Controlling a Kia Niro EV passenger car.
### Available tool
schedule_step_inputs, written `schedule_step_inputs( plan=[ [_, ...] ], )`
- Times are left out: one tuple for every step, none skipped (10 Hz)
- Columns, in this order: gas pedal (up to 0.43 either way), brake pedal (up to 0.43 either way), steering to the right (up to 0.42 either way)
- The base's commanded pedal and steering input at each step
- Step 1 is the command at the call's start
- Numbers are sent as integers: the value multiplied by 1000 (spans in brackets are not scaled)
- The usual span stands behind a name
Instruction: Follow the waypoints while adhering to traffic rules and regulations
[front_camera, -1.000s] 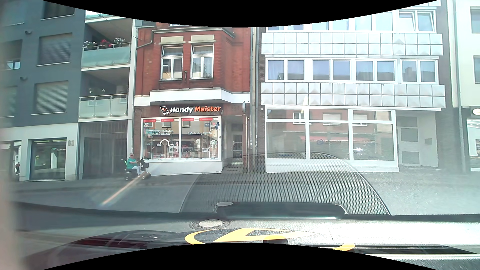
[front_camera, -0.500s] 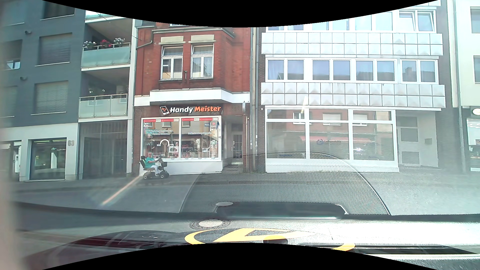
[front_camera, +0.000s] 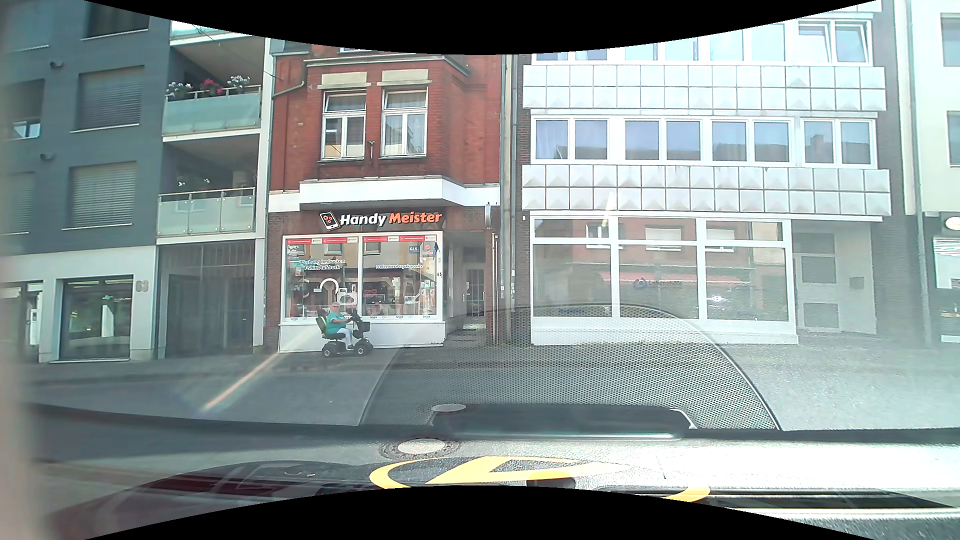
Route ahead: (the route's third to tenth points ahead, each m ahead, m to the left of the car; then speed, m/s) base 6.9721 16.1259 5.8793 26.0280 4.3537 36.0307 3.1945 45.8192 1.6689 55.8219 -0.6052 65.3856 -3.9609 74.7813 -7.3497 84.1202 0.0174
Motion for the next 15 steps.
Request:
schedule_step_inputs(
  plan=[
    [0,213,-12],
    [0,213,-13],
    [0,213,-12],
    [0,213,-12],
    [0,213,-12],
    [0,213,-13],
    [0,213,-13],
    [0,213,-13],
    [0,213,-13],
    [0,213,-12],
    [0,213,-13],
    [0,213,-13],
    [0,213,-12],
    [0,213,-13],
    [0,207,-12]
  ],
)
